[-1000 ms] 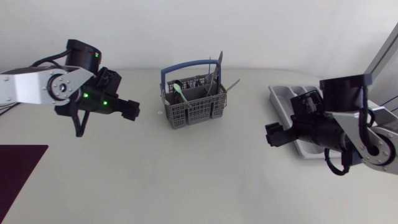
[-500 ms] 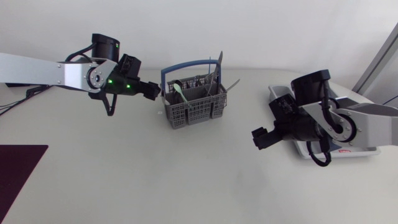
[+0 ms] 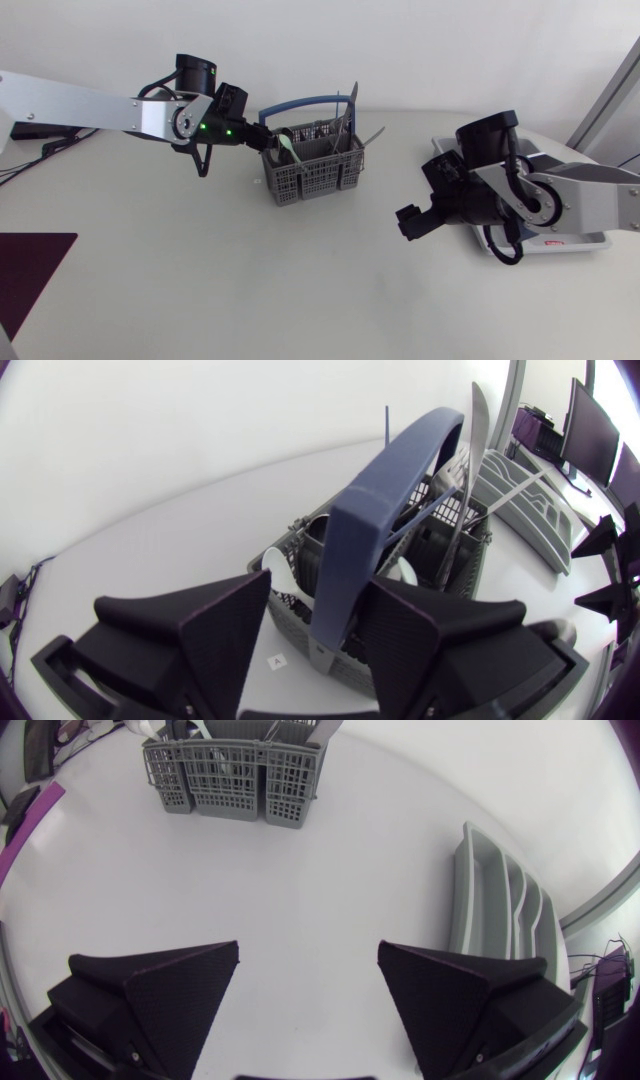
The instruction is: Unload the cutlery basket into the drawer organizer.
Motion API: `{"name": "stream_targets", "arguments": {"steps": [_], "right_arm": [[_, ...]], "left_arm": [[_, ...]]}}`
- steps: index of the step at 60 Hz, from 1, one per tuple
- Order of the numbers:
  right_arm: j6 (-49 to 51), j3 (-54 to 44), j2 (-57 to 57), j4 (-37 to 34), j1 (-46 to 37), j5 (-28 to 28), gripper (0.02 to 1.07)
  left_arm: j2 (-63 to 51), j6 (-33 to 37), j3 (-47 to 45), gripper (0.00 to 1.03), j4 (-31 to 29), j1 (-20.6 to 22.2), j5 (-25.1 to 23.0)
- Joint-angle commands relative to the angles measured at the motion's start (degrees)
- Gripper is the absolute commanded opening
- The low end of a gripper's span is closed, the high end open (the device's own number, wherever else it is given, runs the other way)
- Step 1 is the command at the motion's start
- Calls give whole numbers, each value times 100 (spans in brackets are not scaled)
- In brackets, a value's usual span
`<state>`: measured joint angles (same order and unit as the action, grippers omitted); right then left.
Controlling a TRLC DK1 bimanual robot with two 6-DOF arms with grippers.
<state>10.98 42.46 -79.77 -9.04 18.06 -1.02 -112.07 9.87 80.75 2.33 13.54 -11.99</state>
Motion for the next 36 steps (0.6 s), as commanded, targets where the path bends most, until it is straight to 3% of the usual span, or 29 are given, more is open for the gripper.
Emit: {"name": "stream_targets", "arguments": {"steps": [1,7,20,36], "right_arm": [[159,149,-127,-1,48,31,102],[159,149,-118,-10,57,31,102],[159,149,-83,-10,48,31,102],[115,202,-13,-45,101,23,102]], "left_arm": [[-201,-108,195,21,110,8,21],[-210,-108,195,4,119,-18,30],[151,6,-226,4,-162,-44,12],[1486,252,-1606,4,-549,-194,-260]]}}
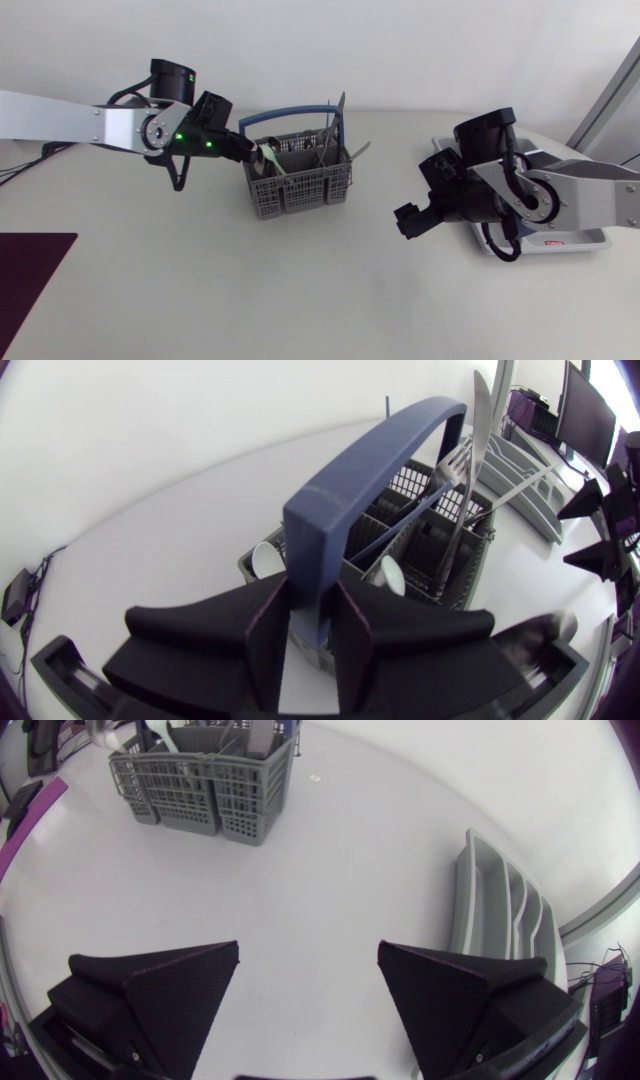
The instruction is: Unload the cutlery basket into the drawer organizer.
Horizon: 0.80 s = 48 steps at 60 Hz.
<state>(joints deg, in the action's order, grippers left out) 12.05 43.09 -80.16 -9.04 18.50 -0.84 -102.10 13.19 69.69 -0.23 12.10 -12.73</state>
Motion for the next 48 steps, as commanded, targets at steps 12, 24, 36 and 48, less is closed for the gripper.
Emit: {"name": "stream_targets", "arguments": {"steps": [12,24,36,48], "right_arm": [[-19,94,220,-142,163,-21,102],[-36,41,282,-133,268,-30,102],[-107,41,203,-116,294,-21,102],[-133,156,44,-133,259,5,102]], "left_arm": [[1755,78,-1660,4,-636,-76,-362],[2467,386,-2495,44,-856,-67,-379],[3126,650,-2952,86,-1005,-138,-379],[4093,799,-3049,86,-1550,-823,-757]]}}
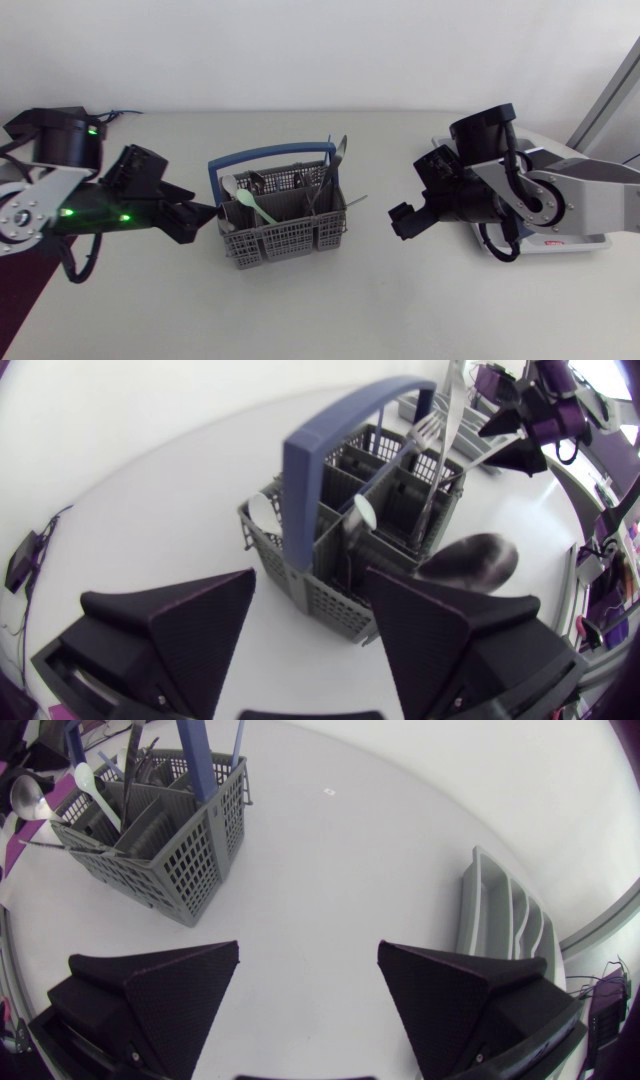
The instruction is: Unload the cutlery basket into the drawer organizer.
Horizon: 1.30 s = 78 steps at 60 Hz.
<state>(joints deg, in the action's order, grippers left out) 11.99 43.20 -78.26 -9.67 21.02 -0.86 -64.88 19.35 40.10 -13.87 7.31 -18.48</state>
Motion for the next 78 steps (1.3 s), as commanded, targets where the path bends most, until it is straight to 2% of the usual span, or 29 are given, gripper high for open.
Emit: {"name": "stream_targets", "arguments": {"steps": [1,7,12,17,25,29,30,37,41,45,61,78], "right_arm": [[-127,145,-155,-70,8,7,102],[-214,224,-225,-70,-62,78,102],[-355,338,-366,-114,-133,157,102],[-522,452,-497,-184,-177,376,101],[-821,699,-743,-316,-212,570,88],[-1067,813,-893,-386,-273,860,75],[-1146,822,-910,-369,-300,948,67],[-1357,989,-1174,-316,-405,1378,18],[-1454,1094,-1385,-298,-467,1651,11],[-1559,1261,-1658,-351,-458,1862,8],[-2007,1859,-2378,-527,-370,2987,8],[-2051,2043,-2466,-817,-247,3874,8]], "left_arm": [[441,200,-81,86,-257,-450,-253],[644,341,-99,81,-389,-942,-428],[485,385,-90,73,-336,-1276,-525],[90,376,-37,67,-266,-1399,-551],[-903,227,341,47,-186,-1469,-727],[-1457,68,596,34,-151,-1522,-921],[-1747,-19,745,27,-134,-1522,-921],[-2582,-222,1211,11,-116,-1522,-1026],[-2881,-345,1396,4,-107,-1487,-1035],[-3048,-441,1545,4,-107,-1390,-1079],[-3426,-775,1897,4,-99,-898,-1140],[-3628,-960,2134,4,-55,-511,-1175]]}}
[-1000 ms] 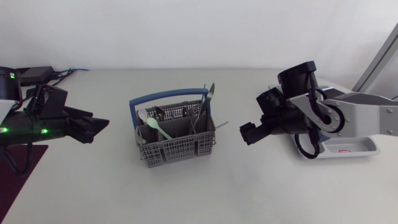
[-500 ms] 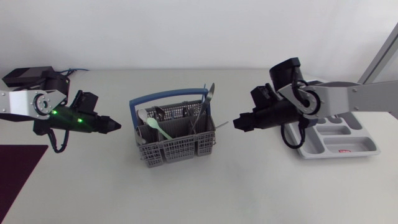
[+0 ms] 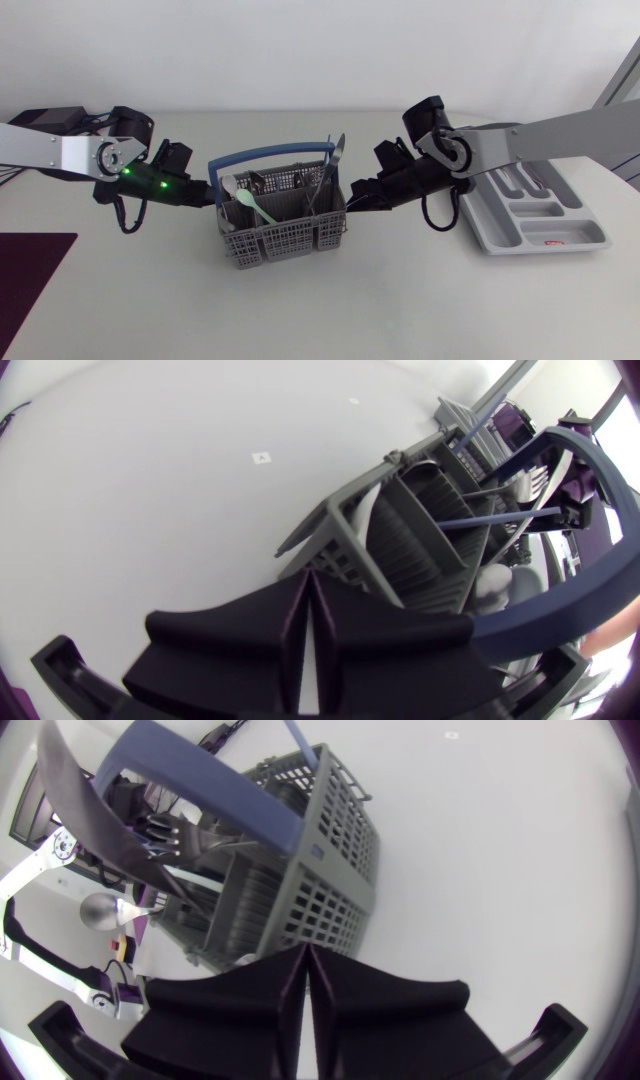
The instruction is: Unload the cutlery basket into the drawer organizer.
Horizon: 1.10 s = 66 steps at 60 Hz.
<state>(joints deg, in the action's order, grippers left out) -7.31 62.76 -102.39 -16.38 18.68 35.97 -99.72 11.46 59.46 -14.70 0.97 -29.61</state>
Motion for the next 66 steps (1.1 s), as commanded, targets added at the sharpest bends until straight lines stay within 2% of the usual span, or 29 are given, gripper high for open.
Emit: {"name": "stream_targets", "arguments": {"steps": [1,18,40,46,66], "right_arm": [[-113,78,-36,-155,-22,235,8],[98,-405,351,-260,-154,446,8],[529,-1038,861,-410,-716,446,8],[520,-959,738,-375,-734,420,8],[204,-475,378,-251,-294,200,8]], "left_arm": [[-153,-180,206,4,28,140,-63],[-408,-487,610,4,72,659,-54],[-794,-707,1094,4,72,1318,245],[-724,-698,1024,4,72,1274,245],[-460,-531,760,4,72,632,236]]}}
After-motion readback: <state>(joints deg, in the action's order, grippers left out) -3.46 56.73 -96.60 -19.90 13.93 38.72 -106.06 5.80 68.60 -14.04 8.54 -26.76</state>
